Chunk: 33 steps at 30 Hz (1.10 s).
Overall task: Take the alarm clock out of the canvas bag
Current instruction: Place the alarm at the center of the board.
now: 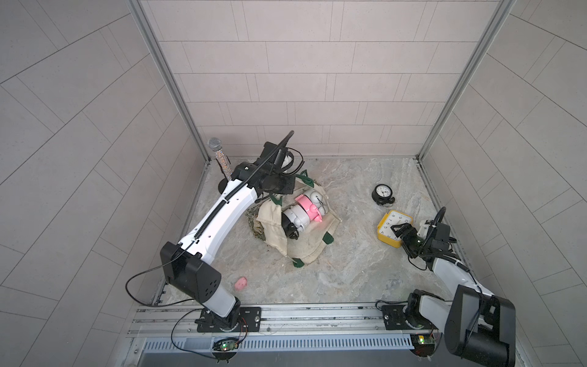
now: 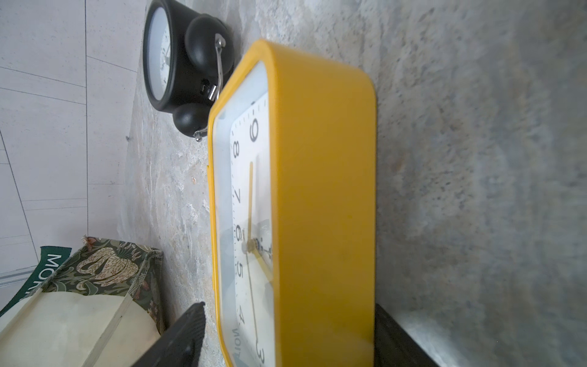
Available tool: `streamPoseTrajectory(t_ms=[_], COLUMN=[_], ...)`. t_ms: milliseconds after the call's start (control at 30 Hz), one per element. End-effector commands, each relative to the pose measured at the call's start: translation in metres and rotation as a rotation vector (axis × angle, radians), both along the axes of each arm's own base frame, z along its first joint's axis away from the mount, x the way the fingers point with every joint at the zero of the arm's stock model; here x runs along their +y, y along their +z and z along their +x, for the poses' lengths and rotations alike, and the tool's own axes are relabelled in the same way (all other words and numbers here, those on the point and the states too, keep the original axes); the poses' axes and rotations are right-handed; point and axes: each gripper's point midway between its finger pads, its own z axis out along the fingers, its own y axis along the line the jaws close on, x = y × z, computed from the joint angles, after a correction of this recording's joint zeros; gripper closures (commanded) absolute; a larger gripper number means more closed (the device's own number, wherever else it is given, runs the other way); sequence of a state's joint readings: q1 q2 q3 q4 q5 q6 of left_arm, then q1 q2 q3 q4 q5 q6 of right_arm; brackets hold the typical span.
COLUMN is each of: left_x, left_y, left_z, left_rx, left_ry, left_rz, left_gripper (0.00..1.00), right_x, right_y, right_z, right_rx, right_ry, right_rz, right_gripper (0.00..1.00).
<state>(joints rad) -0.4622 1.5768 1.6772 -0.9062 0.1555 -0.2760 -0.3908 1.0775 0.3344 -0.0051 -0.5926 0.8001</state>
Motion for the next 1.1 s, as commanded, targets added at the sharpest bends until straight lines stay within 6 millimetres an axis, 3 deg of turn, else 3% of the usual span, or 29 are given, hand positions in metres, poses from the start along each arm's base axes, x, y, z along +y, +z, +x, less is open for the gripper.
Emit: streamPoseTrajectory(t_ms=[0,433,567,800,933,1067], left_x=[-0.004,-0.006,-0.007,-0.008,-0.008,-0.008], left_y=[0.033,0.029,0.030,0.034,0.036,0.037], left_z=[0.008,0.006,0.004,0.001,0.000,-0.001], left_rx=[-0.091,-0.075,-0.072,-0.082,-0.081,-0.079], left_ry=[-0.003,-0.006,-0.013,-0.028,-0.034,-0.042], left_rz=[-0.057,-0.071,-0.080,-0.088,-0.093,-0.103], left_gripper=[1.00,1.00,1.00,1.00,1.00,1.00], right_x=[-0.006,-0.020,-0.021,-0.018,0.007,0.052], right_y=[-0.001,-0.007,0.002,0.060,0.080,0.123], right_z=[0.000,-0.009,-0.008,0.007,0.023,0.042], right_rx=[0.003,0.023,0.004,-0.117,-0.191,-0.312], right_ry=[-0.015,-0.043,-0.038,-0.010,0.050,0.214], right_rz=[-0.019,-0.014,-0.022,-0.020,0.063,0.032], right_gripper=[0.20,0.20,0.21,0.29,0.35,0.36])
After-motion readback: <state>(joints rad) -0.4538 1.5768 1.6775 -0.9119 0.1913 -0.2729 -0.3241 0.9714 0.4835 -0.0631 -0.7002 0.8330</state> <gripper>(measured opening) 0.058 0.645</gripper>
